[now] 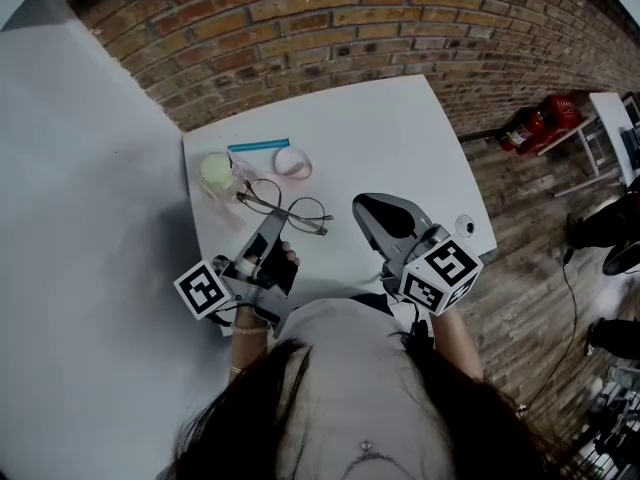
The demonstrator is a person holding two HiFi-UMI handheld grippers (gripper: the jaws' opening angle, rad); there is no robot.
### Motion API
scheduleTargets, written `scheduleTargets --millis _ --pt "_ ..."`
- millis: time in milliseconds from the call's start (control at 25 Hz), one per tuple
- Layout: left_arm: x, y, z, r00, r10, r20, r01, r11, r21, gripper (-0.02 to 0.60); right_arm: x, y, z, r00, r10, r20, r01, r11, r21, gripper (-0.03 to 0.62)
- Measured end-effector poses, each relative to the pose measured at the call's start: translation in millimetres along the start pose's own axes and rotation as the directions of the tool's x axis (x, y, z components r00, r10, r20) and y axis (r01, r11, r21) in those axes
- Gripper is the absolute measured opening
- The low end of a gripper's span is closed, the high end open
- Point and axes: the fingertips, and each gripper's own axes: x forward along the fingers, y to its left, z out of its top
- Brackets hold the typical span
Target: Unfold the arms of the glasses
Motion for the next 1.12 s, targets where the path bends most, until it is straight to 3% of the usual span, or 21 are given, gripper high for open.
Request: scheduleTargets --millis 800,1120 --pt "0.1 -0.5 -1.1 0.999 -0.040 -0.024 0.039 0.997 -0.067 0.021 3.2 42.6 -2.3 0.978 0.206 -0.017 -0.207 0.978 -0.030 0.035" --pt "0.6 -1.1 -2.7 0.997 -0.058 -0.045 0.054 0.994 -0.091 0.021 5.2 49.4 -7.7 0.969 0.245 -0.042 -0.246 0.969 -0.030 0.038"
